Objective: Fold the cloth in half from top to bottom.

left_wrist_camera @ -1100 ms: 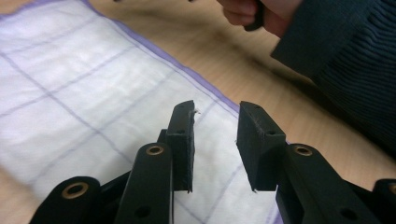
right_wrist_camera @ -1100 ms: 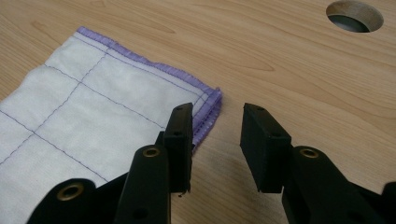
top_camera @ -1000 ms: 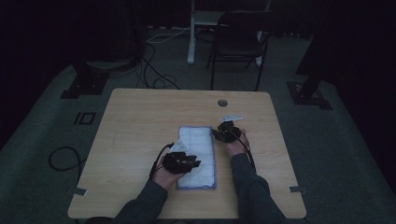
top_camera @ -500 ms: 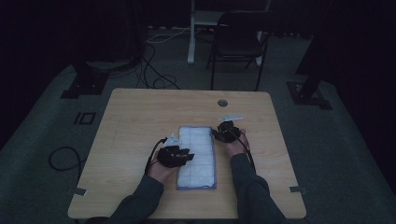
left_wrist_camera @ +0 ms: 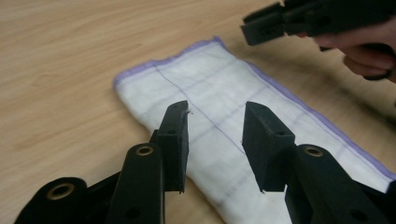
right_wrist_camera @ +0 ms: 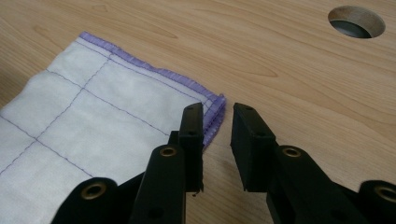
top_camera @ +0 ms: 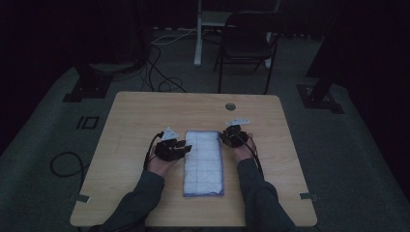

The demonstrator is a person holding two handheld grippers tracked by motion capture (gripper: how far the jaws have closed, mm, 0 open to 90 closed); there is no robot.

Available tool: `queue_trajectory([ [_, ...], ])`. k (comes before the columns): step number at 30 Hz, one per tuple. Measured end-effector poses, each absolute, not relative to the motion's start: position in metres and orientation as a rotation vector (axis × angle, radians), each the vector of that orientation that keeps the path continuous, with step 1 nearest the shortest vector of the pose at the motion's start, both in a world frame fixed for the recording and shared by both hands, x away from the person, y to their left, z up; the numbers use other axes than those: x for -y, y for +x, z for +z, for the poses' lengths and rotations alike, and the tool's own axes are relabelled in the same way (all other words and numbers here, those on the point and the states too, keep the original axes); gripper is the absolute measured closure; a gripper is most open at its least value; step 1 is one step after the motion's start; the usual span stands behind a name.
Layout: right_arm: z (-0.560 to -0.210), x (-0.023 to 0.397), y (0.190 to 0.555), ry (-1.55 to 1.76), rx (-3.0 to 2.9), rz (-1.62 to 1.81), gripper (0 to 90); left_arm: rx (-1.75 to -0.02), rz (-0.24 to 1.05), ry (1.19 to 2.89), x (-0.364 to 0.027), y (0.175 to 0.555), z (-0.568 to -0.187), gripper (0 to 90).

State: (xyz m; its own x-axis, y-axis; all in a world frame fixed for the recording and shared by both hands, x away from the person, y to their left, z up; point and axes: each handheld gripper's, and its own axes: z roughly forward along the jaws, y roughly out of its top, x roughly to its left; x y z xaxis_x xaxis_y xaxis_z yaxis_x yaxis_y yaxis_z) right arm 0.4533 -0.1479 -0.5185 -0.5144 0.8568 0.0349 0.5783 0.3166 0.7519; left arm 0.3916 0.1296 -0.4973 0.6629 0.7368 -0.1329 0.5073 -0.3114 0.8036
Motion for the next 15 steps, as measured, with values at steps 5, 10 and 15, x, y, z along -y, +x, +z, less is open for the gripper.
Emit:
queue_trajectory([
  [5, -0.523, 0.148, 0.456, 1.316, -2.208, 1.016, 75.2, -0.994, 0.355, 1.975, -0.132, 0.403, -0.501, 61.5],
  [10, -0.524, 0.145, 0.457, 1.313, -2.215, 1.032, 68.5, -1.027, 0.37, 1.975, -0.133, 0.415, -0.506, 61.5],
  [15, -0.524, 0.141, 0.457, 1.321, -2.216, 1.052, 64.4, -1.055, 0.381, 1.981, -0.132, 0.425, -0.513, 61.4],
])
